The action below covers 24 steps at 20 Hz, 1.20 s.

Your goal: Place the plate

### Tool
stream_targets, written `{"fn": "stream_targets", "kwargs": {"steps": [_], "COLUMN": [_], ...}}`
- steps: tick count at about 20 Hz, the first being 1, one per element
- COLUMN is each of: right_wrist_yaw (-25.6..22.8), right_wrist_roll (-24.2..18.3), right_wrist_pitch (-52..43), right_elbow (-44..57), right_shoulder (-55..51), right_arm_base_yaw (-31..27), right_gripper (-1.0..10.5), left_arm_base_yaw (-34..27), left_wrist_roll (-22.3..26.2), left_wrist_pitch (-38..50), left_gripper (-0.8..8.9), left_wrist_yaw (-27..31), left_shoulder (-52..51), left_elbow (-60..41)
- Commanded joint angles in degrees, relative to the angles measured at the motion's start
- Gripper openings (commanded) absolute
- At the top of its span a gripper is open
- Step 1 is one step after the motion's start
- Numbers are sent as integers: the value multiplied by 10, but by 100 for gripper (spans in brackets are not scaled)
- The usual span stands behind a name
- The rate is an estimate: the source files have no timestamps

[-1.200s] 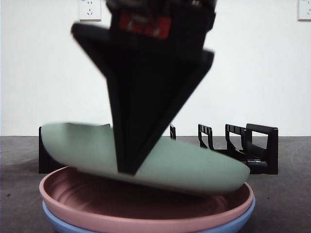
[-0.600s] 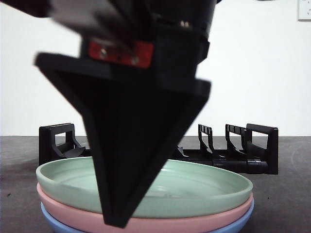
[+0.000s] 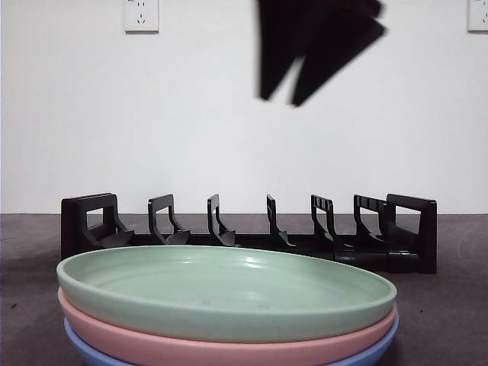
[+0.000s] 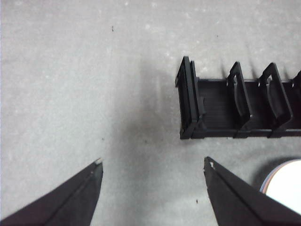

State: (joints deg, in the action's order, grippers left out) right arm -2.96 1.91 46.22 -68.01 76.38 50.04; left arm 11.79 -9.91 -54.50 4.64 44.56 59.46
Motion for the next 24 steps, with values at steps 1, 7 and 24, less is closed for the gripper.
{"fn": "stream_targets", "kwargs": {"steps": [1,7,24], "right_wrist_yaw": [4,100,140], "right_wrist_roll": [-16,-26,-26], "right_wrist_pitch": [-16,-116,-141], "right_elbow": [-10,-10,-10], "right_shoulder": [-9,-11,-12], "right_arm_base_yaw": [-88,-305,-348], "right_gripper": [235,237,22], "left_arm_base_yaw": [1,1,1], "left_wrist_roll": [-2,0,2], "left_wrist_pitch": [5,-1,1], "left_gripper": [344,344,7], "left_wrist_yaw": [3,3,-9], "left_shoulder": [4,3,2], "left_elbow": [11,11,11]}}
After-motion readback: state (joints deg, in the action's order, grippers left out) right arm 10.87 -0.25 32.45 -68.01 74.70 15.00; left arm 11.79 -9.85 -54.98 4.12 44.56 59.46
